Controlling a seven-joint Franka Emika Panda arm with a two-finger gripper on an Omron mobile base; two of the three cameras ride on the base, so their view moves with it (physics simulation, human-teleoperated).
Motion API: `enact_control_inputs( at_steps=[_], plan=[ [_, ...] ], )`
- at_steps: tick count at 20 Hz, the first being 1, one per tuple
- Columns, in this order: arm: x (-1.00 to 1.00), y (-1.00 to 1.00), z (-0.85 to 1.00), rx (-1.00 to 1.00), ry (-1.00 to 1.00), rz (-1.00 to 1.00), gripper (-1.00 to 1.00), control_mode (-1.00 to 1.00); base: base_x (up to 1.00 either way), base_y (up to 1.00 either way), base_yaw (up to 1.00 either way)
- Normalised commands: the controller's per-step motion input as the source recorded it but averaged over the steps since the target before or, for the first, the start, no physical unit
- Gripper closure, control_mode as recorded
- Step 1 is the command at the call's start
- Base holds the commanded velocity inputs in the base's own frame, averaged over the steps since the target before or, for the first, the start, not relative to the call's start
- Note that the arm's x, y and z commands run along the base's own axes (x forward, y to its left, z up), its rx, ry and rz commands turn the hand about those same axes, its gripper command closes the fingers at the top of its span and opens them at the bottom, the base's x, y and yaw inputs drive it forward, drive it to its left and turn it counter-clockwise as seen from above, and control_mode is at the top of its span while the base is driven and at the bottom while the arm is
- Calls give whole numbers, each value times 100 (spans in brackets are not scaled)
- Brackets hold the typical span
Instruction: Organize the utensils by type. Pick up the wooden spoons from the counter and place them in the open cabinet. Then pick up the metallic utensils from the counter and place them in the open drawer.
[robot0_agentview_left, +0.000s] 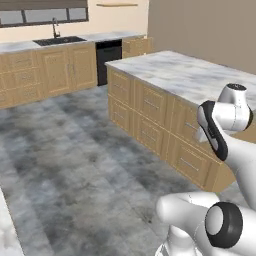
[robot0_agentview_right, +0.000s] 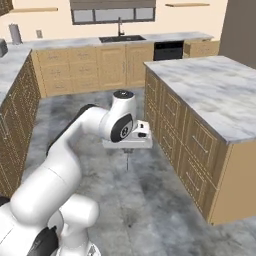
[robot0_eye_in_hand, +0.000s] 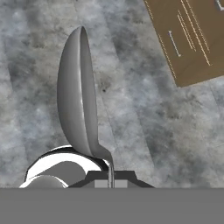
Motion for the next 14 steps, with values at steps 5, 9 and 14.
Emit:
enact_control_inputs(
  at_steps=[5, 9, 14],
  plan=[
    [0, 0, 0, 0, 0, 0, 100, 100, 30, -12, -31],
    [0, 0, 0, 0, 0, 0, 100, 100, 37, 0, -9],
    [0, 0, 0, 0, 0, 0, 100, 100, 81, 27, -13]
  ],
)
